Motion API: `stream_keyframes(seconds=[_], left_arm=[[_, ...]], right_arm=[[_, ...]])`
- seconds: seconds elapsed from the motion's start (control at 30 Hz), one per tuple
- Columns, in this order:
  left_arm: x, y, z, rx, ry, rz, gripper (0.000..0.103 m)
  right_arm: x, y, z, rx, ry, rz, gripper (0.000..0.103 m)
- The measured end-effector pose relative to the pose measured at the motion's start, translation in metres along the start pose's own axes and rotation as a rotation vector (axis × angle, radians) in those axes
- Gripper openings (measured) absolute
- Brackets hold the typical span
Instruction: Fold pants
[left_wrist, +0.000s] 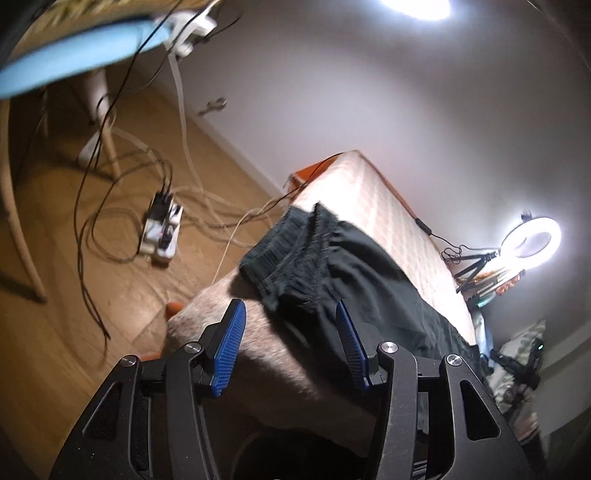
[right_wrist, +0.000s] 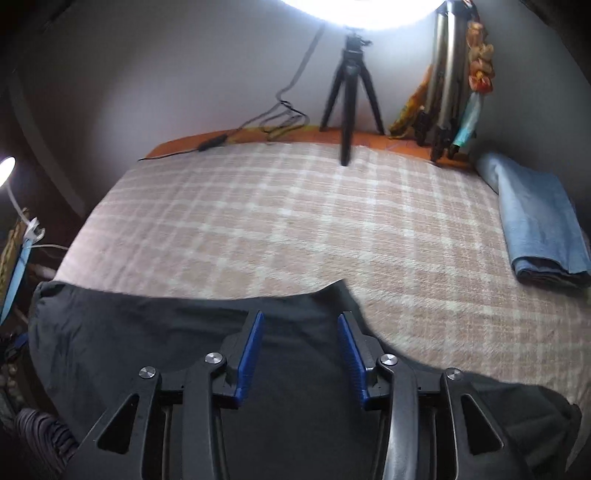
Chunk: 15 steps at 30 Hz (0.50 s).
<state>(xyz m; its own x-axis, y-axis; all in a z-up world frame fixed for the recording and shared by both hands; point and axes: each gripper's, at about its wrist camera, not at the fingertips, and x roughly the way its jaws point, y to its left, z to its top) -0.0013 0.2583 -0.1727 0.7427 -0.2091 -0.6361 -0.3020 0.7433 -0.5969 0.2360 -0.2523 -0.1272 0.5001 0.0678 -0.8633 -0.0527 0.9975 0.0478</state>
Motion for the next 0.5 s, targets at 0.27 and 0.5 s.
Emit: stream_keyframes(seconds=[0.27, 0.5], left_arm=[[0.024, -0.011, 0.003, 0.010, 0.056, -0.027, 0.049], [0.040, -0.022, 0.000, 0.057, 0.079, 0.052, 0.039]], right_arm=[[-0.007, 0.043, -0.022, -0.026, 0.018, 0.077, 0.048], [-0.007, 0.055, -0.027, -0.033, 0.027, 0.096, 0.048]])
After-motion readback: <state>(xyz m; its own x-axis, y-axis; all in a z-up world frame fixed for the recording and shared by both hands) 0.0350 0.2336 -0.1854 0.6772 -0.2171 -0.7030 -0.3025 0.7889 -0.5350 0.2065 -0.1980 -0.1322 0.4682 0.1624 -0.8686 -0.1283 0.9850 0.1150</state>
